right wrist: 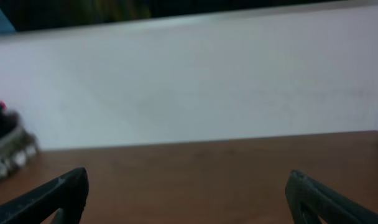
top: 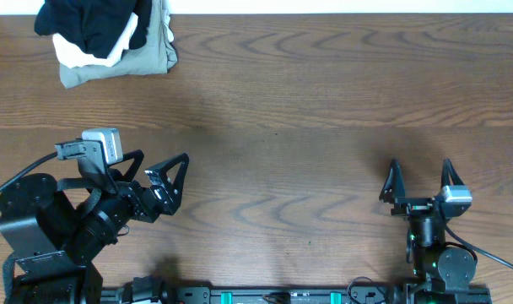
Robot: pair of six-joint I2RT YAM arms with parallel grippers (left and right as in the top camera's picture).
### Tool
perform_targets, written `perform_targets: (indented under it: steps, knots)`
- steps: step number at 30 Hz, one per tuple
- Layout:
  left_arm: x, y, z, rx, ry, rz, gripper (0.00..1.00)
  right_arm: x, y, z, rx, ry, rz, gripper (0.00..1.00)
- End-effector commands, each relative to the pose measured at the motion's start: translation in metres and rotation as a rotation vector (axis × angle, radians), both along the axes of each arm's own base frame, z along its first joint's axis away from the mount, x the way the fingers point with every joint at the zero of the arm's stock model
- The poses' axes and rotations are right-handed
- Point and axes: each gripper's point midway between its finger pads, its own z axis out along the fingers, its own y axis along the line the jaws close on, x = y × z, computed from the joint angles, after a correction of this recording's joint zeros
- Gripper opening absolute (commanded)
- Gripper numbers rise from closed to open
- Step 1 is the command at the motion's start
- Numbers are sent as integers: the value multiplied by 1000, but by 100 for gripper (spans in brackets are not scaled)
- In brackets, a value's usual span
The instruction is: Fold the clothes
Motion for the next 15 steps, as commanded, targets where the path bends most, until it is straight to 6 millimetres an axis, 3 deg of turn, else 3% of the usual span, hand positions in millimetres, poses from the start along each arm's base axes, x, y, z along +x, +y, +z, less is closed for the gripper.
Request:
perform_targets:
  steps: [1,8,15]
  knots:
    - [-1,-2,1,2,-9,-15,98,1,-6,-12,-65,47,-23,99]
    - [-1,-2,1,1,-9,-15,98,1,-9,-53,-109,212,-34,99]
    - [-1,-2,1,1,-9,-15,98,1,-9,-51,-141,207,-35,99]
